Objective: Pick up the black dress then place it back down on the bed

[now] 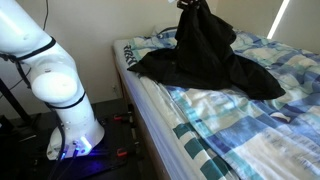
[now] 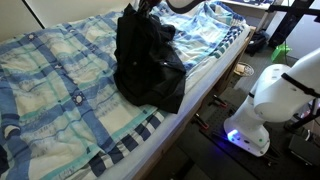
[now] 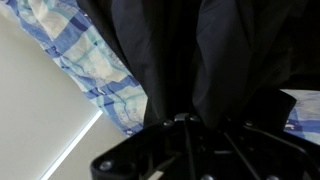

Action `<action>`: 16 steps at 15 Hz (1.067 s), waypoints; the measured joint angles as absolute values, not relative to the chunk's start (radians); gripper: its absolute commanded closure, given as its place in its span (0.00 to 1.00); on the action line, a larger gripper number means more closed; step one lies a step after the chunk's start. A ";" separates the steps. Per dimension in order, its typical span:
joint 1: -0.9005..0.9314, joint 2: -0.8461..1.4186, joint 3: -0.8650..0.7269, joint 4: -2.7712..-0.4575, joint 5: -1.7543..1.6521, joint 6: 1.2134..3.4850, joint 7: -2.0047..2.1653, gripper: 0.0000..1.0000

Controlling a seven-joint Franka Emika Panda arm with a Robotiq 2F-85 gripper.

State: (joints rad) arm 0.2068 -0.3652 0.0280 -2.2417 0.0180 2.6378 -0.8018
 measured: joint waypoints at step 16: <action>0.407 -0.694 0.031 -2.606 0.145 2.163 -0.759 0.61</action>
